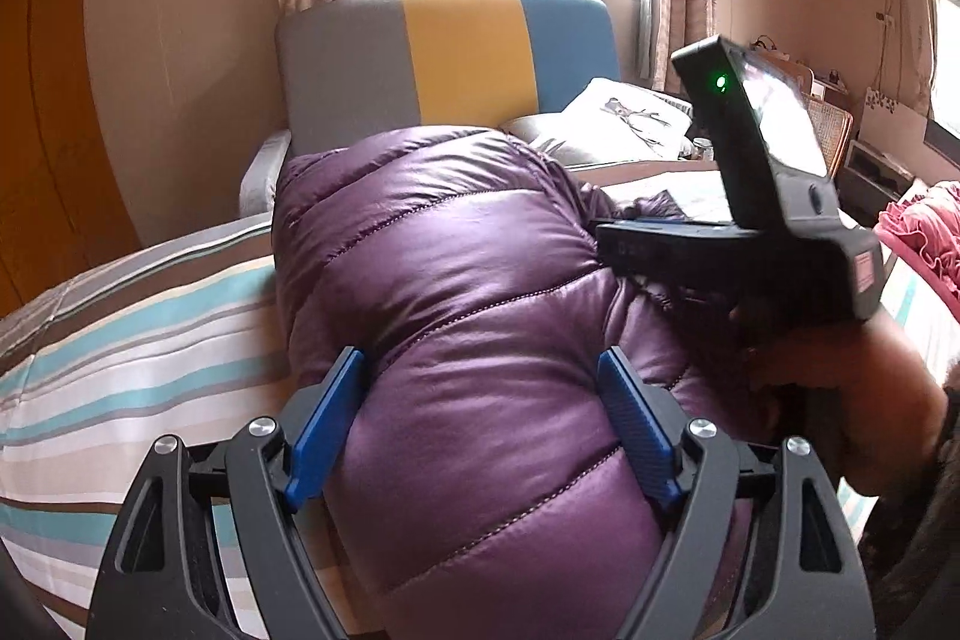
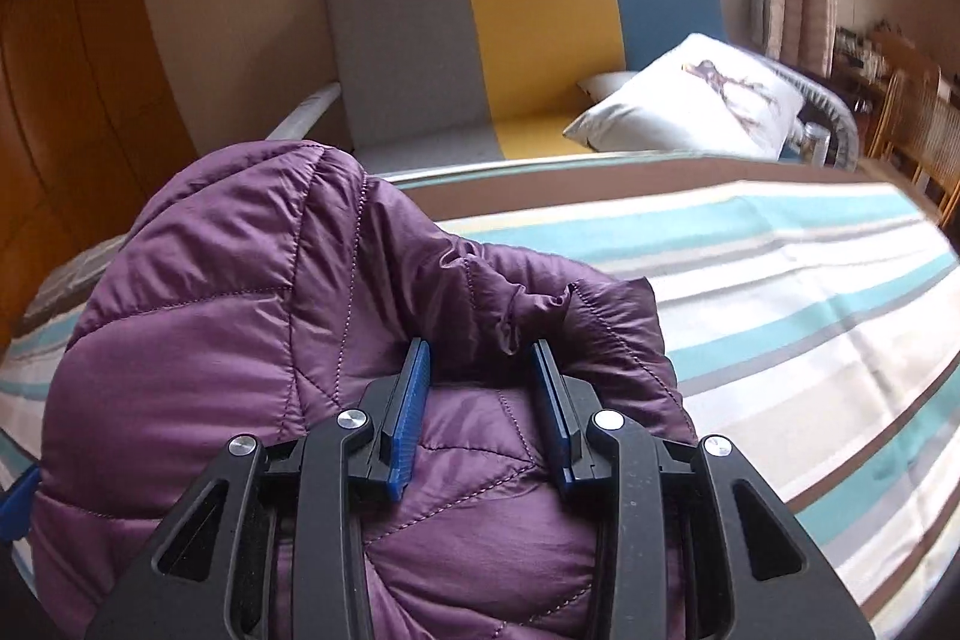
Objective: Fold large clothes
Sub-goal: 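Grasp the jacket bundle edge with the right gripper while the left gripper presses it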
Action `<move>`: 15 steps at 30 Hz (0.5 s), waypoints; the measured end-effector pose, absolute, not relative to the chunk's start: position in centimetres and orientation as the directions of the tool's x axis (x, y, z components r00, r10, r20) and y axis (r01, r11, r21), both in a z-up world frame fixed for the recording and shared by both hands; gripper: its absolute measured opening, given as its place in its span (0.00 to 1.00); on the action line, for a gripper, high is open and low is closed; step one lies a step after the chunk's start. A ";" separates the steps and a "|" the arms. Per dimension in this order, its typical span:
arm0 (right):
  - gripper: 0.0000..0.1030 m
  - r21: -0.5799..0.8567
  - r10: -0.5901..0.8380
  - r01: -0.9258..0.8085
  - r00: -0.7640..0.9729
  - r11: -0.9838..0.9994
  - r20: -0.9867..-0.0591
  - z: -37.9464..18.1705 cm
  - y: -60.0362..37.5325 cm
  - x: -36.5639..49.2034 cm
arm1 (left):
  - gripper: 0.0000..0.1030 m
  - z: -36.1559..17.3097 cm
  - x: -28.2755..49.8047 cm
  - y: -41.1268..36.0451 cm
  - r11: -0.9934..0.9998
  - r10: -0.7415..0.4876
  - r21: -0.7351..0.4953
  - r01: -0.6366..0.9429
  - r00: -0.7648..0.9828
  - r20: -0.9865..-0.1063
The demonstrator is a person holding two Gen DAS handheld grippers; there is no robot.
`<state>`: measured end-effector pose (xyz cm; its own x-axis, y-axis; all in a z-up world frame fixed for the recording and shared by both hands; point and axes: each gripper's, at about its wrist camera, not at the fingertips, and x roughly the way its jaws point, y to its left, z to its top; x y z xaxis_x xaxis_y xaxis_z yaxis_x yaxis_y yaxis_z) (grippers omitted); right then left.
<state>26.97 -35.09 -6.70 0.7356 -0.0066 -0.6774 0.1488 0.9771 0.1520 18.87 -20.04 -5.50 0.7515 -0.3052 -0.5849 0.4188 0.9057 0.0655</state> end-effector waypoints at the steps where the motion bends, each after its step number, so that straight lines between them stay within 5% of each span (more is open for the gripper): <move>1: 0.32 0.157 -0.008 0.155 0.736 0.975 -0.677 -7.0 -35.2 27.0 | 0.78 -5.4 18.9 -20.0 0.905 -0.311 0.059 0.421 0.750 -0.584; 9: 0.32 0.171 -0.010 0.166 0.745 0.971 -0.667 -7.0 -35.2 26.7 | 0.77 -2.0 22.1 -17.5 0.937 -0.347 -0.180 0.300 0.727 -0.593; 11: 0.32 0.168 -0.014 0.168 0.746 0.971 -0.666 -7.0 -35.2 26.7 | 0.72 -1.3 24.0 -17.9 0.952 -0.302 -0.160 0.260 0.727 -0.616; 13: 0.32 0.169 -0.015 0.169 0.747 0.971 -0.665 -7.1 -35.1 26.6 | 0.56 -1.0 26.3 -18.5 0.969 -0.242 -0.129 0.210 0.722 -0.648; 15: 0.32 0.167 -0.016 0.169 0.747 0.971 -0.665 -7.1 -35.1 26.6 | 0.53 -1.4 28.7 -18.9 0.979 -0.200 -0.123 0.160 0.703 -0.682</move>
